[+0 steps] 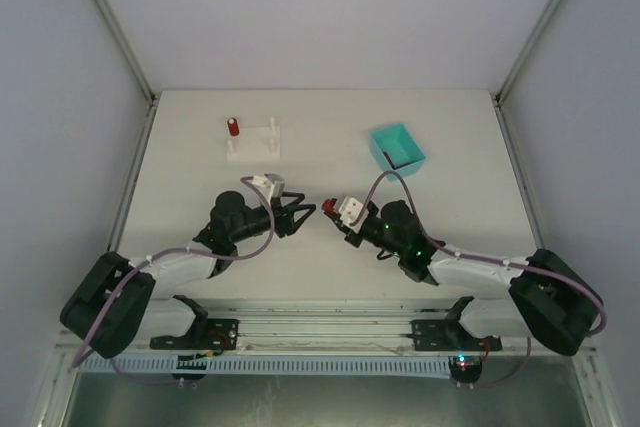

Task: Install the large spring

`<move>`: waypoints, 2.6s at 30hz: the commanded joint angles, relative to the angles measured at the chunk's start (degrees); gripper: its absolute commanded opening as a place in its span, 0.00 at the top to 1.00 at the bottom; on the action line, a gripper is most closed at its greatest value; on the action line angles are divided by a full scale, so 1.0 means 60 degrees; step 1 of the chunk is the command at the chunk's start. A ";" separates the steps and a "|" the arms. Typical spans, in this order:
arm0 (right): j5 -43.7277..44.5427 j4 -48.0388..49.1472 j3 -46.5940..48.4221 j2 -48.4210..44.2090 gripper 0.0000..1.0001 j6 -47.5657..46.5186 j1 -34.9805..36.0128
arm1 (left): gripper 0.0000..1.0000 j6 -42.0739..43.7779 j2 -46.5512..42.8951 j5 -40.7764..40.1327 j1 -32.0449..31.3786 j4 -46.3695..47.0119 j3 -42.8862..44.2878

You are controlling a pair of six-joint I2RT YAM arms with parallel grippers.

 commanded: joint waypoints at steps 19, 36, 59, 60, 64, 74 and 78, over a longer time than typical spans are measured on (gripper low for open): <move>0.0798 0.1115 0.0172 0.0450 0.90 -0.1171 0.0746 | 0.49 -0.0661 0.1661 0.2169 -0.0197 0.0491 0.1316; 0.1270 0.1425 0.0144 0.0603 0.89 -0.1373 0.0834 | 0.62 -0.0882 0.2243 0.2613 -0.0344 0.0477 0.1648; 0.2593 -0.3208 0.0745 -0.1963 0.01 0.2617 0.0890 | 1.00 0.0549 0.0401 -0.1555 -0.0263 -0.3038 0.1859; 0.3033 -0.3459 0.0732 -0.2227 0.01 0.3089 0.0886 | 1.00 0.0614 0.0280 -0.1978 -0.0252 -0.3265 0.1909; 0.4576 -0.5315 0.1281 -0.3041 0.01 0.4766 0.0831 | 1.00 0.0836 0.0075 -0.4070 -0.0227 -0.4274 0.2573; 0.6752 -0.6759 0.1137 -0.3151 0.01 0.5745 0.0670 | 1.00 0.2073 0.2389 -0.7286 0.0228 -0.6845 0.6512; 0.6906 -0.6488 0.0813 -0.3225 0.01 0.5947 0.0437 | 1.00 0.2426 0.3543 -0.7612 0.0744 -0.7480 0.8064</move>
